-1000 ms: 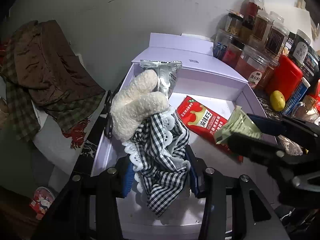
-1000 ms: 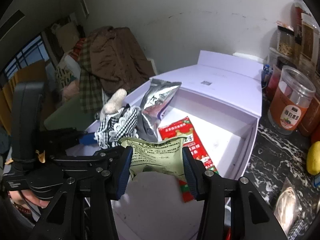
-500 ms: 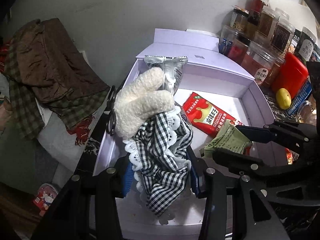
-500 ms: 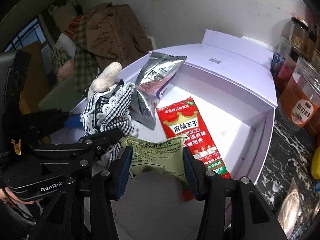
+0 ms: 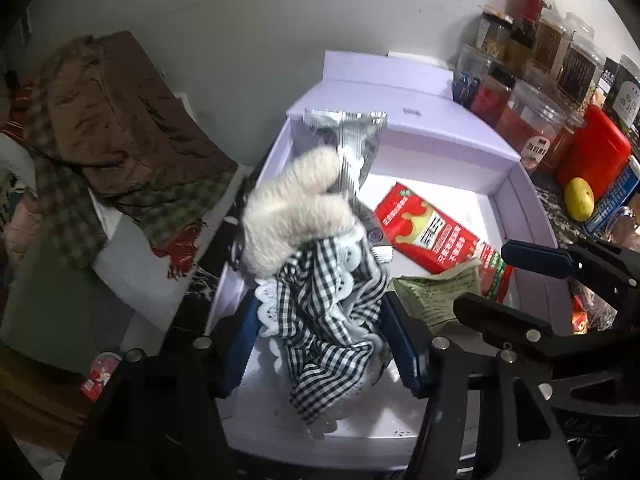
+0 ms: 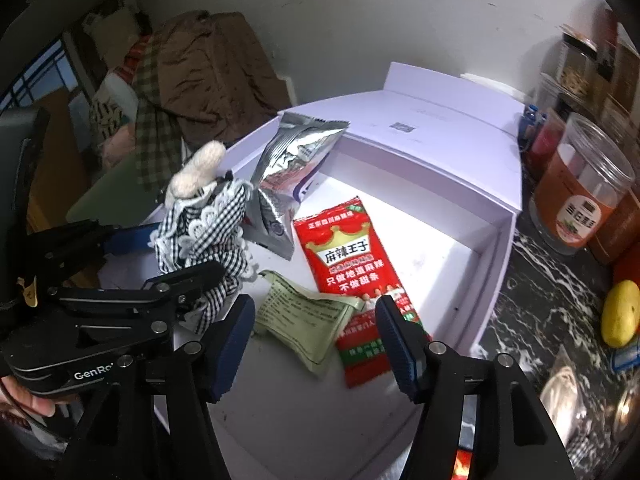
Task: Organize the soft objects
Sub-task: 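Lower the cloth and sachet into the white box and open both tools, then withdraw both tools from the box back over the counter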
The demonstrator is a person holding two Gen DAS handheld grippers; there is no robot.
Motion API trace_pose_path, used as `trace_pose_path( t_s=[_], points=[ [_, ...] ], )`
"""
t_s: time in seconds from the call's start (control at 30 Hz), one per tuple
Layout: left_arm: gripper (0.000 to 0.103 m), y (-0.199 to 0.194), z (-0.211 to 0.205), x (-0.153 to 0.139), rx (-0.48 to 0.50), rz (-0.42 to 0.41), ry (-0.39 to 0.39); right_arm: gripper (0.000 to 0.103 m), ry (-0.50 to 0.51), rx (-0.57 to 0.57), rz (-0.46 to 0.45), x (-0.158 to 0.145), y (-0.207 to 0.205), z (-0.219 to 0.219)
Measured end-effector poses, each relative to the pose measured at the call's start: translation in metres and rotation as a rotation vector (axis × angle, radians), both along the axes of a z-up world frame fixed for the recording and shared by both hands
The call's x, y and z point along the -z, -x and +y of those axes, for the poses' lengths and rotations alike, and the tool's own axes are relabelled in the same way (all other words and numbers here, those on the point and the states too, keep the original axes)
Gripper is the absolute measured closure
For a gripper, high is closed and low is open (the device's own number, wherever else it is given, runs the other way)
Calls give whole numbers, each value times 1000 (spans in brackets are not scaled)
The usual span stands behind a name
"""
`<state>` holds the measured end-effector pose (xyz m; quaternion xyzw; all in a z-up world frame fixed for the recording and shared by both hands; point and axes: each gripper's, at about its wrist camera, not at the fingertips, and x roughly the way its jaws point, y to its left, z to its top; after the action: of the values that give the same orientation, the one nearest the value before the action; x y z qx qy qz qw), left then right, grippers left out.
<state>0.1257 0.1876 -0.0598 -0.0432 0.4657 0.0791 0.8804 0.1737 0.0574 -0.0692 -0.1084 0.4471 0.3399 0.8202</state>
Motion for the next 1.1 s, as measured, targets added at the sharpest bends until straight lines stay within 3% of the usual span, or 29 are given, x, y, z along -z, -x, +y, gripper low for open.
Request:
trace_pose_path(
  t_s=[0.27, 0.73, 1.1],
  points=[
    [43, 12, -13, -34, 9, -60, 1, 40, -35, 41, -79, -37, 14, -18],
    [43, 45, -35, -126, 31, -283, -66, 40, -102, 97, -292, -122, 47, -42],
    [43, 80, -54, -168, 72, -392, -83, 35, -120, 116, -437, -167, 94, -69]
  ],
)
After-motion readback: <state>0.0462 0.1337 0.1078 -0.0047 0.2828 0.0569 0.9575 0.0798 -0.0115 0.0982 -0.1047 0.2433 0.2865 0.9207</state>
